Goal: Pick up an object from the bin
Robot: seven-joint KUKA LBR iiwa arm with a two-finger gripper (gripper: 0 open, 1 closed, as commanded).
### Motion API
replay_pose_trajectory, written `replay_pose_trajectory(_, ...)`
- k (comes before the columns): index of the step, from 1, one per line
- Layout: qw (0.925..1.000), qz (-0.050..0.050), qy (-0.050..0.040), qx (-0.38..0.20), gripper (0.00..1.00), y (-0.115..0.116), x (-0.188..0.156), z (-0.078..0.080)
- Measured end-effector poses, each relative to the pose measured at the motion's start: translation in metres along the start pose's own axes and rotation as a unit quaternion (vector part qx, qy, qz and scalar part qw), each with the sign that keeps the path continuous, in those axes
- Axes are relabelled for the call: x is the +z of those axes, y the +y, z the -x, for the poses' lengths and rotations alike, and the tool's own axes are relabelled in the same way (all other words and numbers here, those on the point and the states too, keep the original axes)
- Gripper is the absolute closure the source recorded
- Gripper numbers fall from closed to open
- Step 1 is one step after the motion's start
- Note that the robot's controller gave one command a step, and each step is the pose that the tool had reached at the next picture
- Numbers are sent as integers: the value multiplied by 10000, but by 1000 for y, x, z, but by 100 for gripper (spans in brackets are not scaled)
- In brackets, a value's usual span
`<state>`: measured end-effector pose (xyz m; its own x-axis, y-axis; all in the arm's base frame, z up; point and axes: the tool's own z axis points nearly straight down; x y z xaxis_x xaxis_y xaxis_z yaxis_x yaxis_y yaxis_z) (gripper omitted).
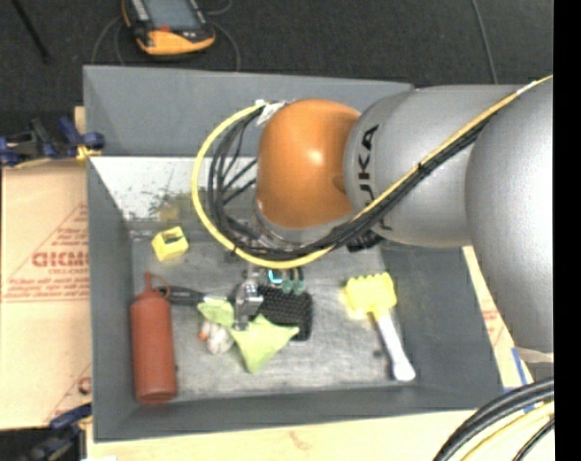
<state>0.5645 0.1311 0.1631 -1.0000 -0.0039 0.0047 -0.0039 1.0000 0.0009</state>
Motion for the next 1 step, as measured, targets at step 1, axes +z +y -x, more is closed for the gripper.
replay_pose_trajectory(1, 10000, 1, -11, 4, 0, 0, -2, 0)
